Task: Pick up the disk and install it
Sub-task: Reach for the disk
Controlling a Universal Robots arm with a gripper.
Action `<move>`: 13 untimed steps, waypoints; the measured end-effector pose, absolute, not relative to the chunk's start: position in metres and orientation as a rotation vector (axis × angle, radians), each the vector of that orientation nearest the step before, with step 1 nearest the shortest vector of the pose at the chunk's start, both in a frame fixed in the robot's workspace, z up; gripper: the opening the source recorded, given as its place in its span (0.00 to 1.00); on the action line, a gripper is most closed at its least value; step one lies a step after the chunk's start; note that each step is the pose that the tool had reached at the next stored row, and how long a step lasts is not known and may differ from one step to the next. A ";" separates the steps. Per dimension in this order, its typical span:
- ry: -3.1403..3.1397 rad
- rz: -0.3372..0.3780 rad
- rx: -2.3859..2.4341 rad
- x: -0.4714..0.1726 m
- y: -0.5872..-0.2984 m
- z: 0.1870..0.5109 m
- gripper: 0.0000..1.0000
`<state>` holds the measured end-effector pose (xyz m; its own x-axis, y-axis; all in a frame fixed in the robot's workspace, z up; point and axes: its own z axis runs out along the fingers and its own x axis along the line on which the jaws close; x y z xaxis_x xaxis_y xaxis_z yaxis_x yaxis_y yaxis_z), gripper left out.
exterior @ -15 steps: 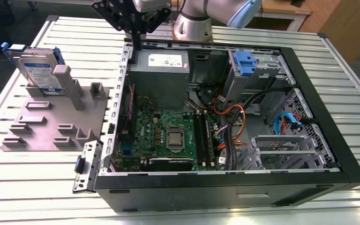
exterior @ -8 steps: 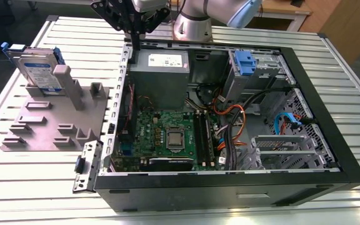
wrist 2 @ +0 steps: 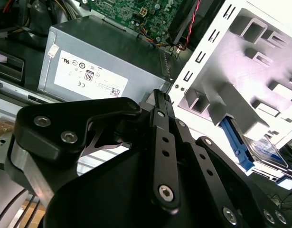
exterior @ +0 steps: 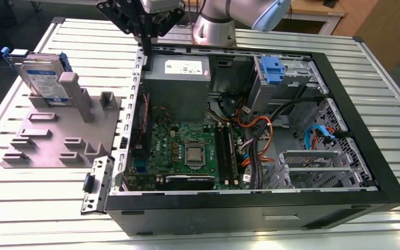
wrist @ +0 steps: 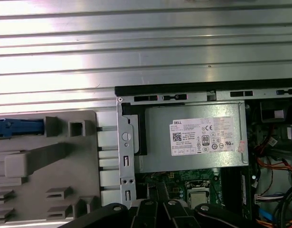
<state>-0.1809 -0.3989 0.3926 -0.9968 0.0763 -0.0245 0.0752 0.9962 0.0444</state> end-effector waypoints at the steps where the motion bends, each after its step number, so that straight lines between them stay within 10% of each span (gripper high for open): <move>1: 3.113 0.068 0.118 -0.181 -0.399 0.393 0.11; 13: 3.112 0.068 0.118 -0.184 -0.399 0.393 0.11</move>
<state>-0.1845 -0.3990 0.3925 -0.9968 0.0762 -0.0245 0.0751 0.9962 0.0444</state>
